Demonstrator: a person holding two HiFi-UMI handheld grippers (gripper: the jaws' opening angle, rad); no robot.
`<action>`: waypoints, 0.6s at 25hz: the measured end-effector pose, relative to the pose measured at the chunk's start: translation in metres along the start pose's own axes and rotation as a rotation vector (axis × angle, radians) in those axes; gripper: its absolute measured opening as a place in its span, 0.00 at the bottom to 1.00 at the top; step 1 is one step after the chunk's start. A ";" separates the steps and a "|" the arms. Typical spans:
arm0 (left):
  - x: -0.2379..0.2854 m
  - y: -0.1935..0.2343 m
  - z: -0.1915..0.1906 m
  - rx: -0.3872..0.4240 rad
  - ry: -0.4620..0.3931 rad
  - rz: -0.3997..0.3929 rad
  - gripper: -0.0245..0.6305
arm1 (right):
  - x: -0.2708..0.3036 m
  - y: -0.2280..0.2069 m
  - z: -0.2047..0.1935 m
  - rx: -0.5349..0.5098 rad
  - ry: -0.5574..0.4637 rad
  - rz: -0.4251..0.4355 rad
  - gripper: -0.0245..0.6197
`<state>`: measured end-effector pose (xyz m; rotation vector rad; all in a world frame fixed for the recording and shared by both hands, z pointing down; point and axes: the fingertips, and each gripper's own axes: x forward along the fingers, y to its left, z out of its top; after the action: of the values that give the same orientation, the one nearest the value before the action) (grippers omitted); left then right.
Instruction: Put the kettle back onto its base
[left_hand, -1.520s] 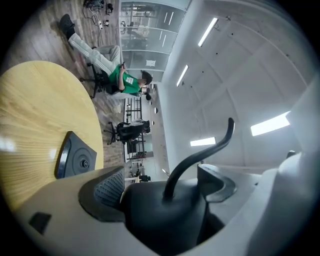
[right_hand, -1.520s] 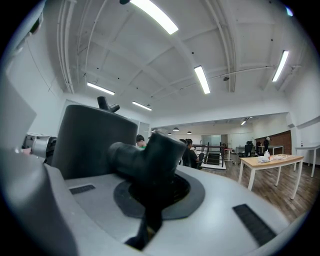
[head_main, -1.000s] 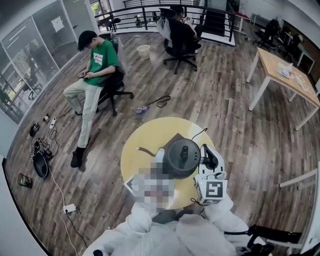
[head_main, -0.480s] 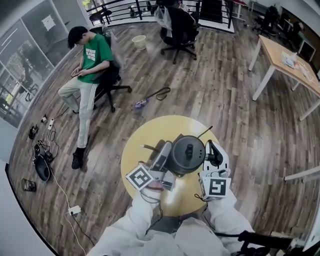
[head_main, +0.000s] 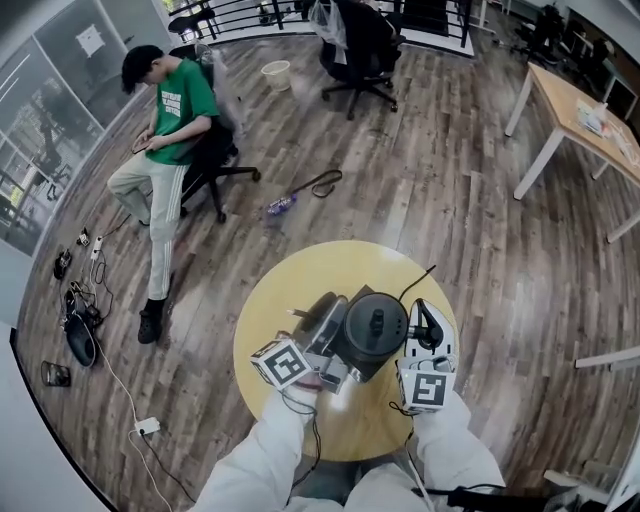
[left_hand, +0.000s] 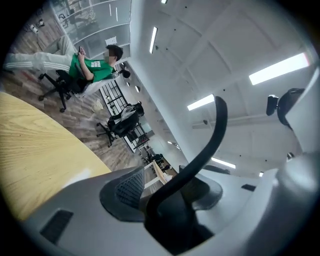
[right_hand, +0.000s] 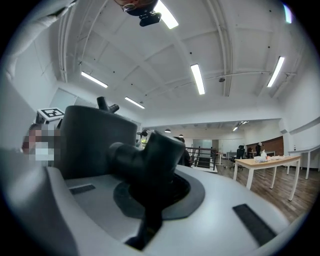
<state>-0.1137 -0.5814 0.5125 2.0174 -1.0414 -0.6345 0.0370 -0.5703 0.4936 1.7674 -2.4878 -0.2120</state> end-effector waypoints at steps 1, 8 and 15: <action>0.002 0.007 -0.004 0.003 0.007 0.005 0.37 | 0.002 0.001 -0.010 0.001 0.011 -0.004 0.05; 0.012 0.040 -0.018 0.024 0.052 0.044 0.36 | 0.015 0.003 -0.058 0.036 0.056 -0.037 0.05; 0.019 0.065 -0.030 -0.003 0.067 0.043 0.35 | 0.024 0.004 -0.082 0.032 0.068 -0.033 0.05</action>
<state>-0.1115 -0.6094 0.5808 1.9948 -1.0400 -0.5420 0.0378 -0.5972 0.5744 1.7979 -2.4297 -0.1128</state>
